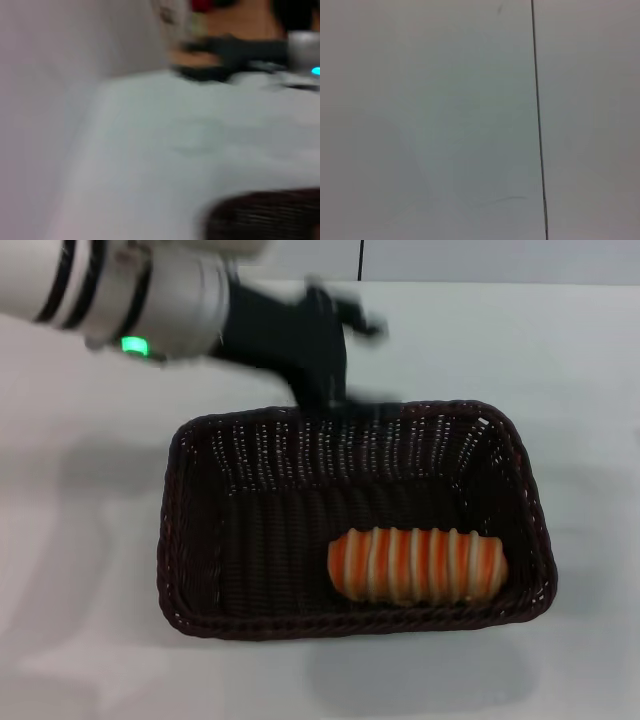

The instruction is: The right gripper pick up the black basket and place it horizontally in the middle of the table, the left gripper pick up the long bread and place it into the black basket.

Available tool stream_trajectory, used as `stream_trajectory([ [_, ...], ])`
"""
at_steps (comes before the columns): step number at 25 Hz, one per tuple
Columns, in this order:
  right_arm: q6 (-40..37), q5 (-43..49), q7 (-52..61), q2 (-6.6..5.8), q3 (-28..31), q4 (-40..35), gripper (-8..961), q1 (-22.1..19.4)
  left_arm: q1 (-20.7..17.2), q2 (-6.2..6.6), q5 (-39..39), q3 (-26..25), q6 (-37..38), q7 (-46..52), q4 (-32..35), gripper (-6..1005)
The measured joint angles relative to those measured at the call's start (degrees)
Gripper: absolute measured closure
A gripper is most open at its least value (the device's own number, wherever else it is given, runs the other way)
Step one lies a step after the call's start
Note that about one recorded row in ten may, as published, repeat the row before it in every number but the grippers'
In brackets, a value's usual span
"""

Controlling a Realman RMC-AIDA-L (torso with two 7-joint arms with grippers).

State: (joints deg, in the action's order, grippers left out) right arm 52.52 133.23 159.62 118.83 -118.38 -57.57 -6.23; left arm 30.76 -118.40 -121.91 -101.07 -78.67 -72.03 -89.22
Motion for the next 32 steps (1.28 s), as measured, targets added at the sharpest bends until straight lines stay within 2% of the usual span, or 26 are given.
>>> stream_trajectory([
  [2,-0.2,0.0,0.0,0.0,0.0,0.0,131,0.1,-2.1,0.14,0.2,-0.3,9.5,-1.8,-0.7,212],
  [3,-0.2,0.0,0.0,-0.01,0.0,0.0,131,0.1,-2.1,0.14,0.2,-0.3,9.5,-1.8,-0.7,211],
  [4,-0.3,0.0,0.0,-0.03,0.0,-0.1,131,0.2,-3.5,0.11,0.2,-0.1,15.5,-3.0,-1.2,211],
  [5,-0.3,0.0,0.0,-0.04,0.0,-0.1,131,0.2,-7.5,-0.01,0.1,2.7,31.8,-6.2,-2.0,211],
  [7,-0.3,0.0,0.1,-0.04,0.0,-0.1,131,0.0,-10.0,0.03,-0.3,6.0,44.0,-7.6,-2.0,212],
  [9,-0.3,0.0,0.1,-0.05,0.0,-0.1,131,-0.2,-12.3,0.12,-1.1,10.4,59.2,-9.0,-0.6,213],
  [10,-0.2,0.0,0.0,-0.05,0.0,-0.1,131,-0.3,-13.4,0.13,-1.7,13.5,68.8,-9.9,1.2,214],
  [11,-0.1,0.0,0.0,-0.03,0.1,-0.1,131,-0.3,-14.0,0.1,-2.4,15.6,75.2,-10.5,2.8,214],
  [13,0.0,-0.1,0.0,0.0,0.4,0.1,130,-0.3,-14.3,0.1,-5.7,21.5,94.6,-10.5,9.8,216],
  [16,0.2,-0.3,0.0,0.0,1.0,0.5,130,-0.4,-12.6,-0.03,-9.9,25.4,114.7,-6.0,20.6,216],
  [18,0.2,-0.3,0.0,0.0,1.2,0.9,130,-0.3,-11.1,-0.03,-11.2,26.0,123.7,2.6,28.1,215],
  [20,0.3,-0.4,0.0,0.01,1.4,1.4,130,-0.1,-9.6,0.09,-11.9,24.9,129.5,15.2,35.9,215],
  [21,0.3,-0.4,0.1,0.02,1.4,1.6,130,-0.1,-8.3,0.22,-12.9,23.6,133.3,25.7,42.1,215],
  [26,1.3,-0.5,0.1,0.07,1.5,1.5,130,-0.1,-4.6,0.23,-18.9,18.8,144.1,56.9,62.2,213],
  [28,5.3,-0.5,0.3,0.1,1.0,3.6,130,0.0,-4.7,0.14,-19.5,18.6,144.0,64.1,65.6,213],
  [32,8.2,-0.5,0.8,0.21,0.5,6.2,130,0.6,-3.7,0.11,-19.5,18.7,143.3,64.4,69.2,212],
])
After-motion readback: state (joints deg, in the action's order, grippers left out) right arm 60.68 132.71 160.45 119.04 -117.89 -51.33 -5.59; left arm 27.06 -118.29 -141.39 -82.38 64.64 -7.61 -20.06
